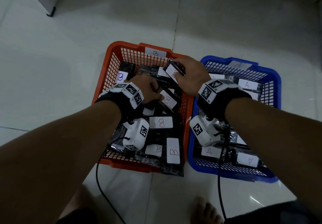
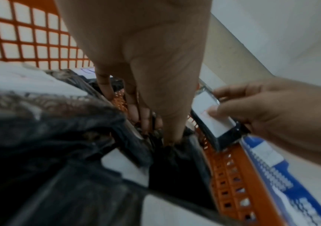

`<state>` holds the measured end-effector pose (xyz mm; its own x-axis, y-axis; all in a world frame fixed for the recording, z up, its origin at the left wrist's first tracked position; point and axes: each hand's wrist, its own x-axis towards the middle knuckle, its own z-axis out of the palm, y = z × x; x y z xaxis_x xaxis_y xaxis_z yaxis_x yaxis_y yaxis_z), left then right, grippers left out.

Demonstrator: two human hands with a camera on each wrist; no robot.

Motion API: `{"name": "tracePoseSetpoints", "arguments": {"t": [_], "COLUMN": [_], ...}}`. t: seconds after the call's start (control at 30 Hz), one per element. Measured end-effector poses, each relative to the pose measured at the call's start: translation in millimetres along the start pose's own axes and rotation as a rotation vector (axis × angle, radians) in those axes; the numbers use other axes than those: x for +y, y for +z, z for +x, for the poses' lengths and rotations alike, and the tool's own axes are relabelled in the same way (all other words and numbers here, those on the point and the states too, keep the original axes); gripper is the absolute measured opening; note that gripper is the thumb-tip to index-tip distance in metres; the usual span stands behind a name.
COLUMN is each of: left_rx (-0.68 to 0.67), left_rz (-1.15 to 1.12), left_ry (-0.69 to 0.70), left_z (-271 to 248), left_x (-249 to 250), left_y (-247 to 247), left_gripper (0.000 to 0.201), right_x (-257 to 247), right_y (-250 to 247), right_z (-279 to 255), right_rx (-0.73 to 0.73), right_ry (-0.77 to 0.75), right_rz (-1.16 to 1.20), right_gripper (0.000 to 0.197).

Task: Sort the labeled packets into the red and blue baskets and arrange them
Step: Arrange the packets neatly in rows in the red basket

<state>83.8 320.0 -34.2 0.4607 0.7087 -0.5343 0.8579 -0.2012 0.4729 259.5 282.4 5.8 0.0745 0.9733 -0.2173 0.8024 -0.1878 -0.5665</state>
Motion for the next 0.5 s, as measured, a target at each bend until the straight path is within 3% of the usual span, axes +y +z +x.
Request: {"name": "tracePoseSetpoints", "arguments": {"t": [0.13, 0.3, 0.5], "left_rx": [-0.099, -0.195, -0.137], "left_rz": [-0.129, -0.183, -0.371], "left_ry": [0.029, -0.049, -0.154], "left_z": [-9.7, -29.4, -39.2], "left_x": [-2.4, -20.0, -38.4], "left_y": [-13.3, -38.3, -38.2], "left_gripper": [0.029, 0.032, 0.032], "right_x": [-5.0, -9.5, -7.1], "right_y": [2.0, 19.1, 30.2], "right_z": [3.4, 10.5, 8.2], "right_rx": [-0.025, -0.311, -0.222], "right_ry": [0.005, 0.012, -0.024], "right_rz": [-0.013, -0.128, -0.235], "right_gripper": [0.038, 0.023, 0.028]}}
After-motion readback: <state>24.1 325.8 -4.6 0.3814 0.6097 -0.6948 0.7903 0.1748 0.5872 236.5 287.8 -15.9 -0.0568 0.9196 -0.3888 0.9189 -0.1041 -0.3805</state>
